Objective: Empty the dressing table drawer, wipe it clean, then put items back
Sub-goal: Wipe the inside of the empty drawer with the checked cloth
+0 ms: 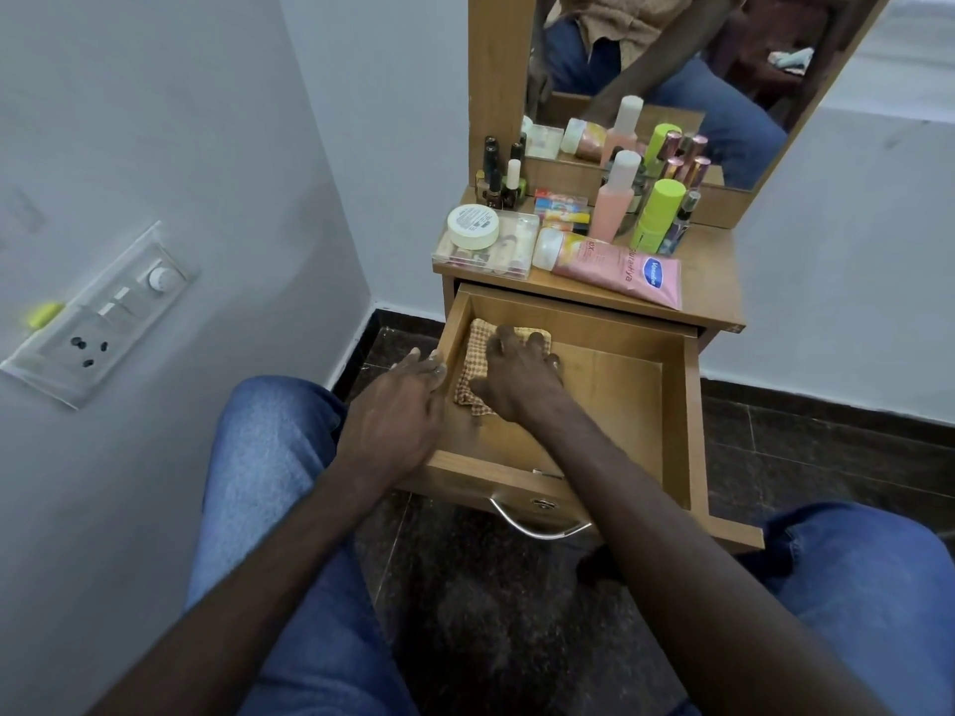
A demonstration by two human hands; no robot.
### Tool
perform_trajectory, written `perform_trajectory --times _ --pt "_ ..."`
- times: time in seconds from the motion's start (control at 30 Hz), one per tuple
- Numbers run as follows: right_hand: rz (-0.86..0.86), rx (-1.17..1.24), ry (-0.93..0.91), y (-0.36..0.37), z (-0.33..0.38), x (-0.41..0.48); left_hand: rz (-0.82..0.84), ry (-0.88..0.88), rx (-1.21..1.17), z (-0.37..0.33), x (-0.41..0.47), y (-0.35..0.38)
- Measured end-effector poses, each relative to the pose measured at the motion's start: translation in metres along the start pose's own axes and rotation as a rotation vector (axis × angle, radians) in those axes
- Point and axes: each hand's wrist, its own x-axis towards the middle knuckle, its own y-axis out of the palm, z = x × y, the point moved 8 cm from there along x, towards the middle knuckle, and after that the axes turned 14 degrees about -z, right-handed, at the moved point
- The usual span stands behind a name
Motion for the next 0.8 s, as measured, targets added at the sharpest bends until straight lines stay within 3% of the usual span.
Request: perform_trajectory --times 0.8 --pt "-0.076 0.082 -0.051 -0.001 0.025 0.014 -0.034 -0.030 -0.087 0.003 -0.005 0.004"
